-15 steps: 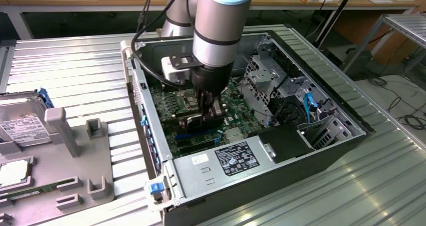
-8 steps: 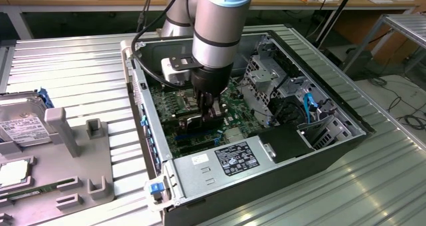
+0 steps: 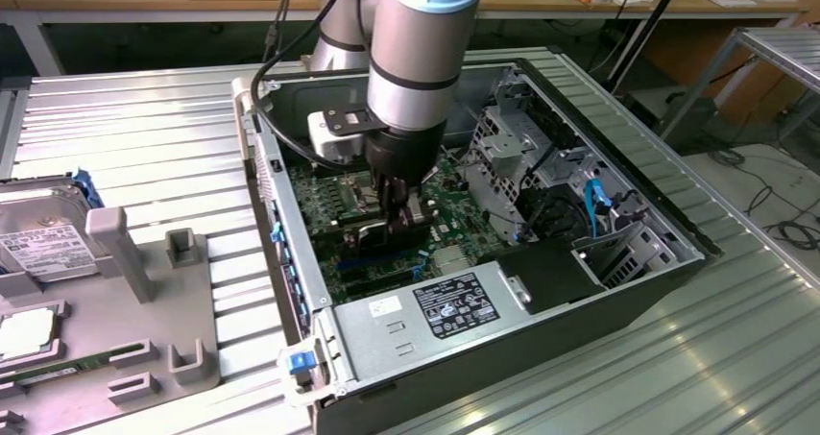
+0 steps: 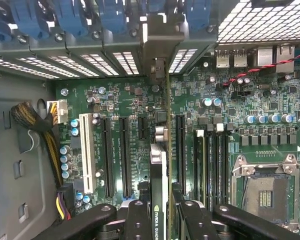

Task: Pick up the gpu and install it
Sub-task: 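Insert the gpu into the slot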

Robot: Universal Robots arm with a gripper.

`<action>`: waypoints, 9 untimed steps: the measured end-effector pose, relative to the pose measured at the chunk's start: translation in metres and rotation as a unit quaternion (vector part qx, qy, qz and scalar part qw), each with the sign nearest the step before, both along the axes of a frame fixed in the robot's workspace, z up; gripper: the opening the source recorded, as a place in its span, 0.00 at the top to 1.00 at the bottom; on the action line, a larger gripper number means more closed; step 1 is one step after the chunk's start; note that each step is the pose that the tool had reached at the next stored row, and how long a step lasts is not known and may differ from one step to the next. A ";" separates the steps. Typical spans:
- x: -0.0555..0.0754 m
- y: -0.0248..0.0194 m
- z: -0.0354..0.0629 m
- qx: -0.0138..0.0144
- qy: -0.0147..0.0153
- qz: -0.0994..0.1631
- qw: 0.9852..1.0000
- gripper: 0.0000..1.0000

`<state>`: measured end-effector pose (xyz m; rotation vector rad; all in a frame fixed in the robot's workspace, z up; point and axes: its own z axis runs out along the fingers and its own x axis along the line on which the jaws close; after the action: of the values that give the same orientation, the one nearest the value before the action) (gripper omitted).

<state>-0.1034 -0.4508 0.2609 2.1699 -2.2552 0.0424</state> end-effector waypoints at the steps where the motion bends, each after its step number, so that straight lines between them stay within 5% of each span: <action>1: 0.000 -0.0001 -0.0006 0.000 0.000 0.000 1.000 0.73; 9: 0.000 0.0000 -0.0052 0.000 -0.001 0.000 1.000 0.73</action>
<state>-0.1038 -0.4507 0.2557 2.1715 -2.2572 0.0448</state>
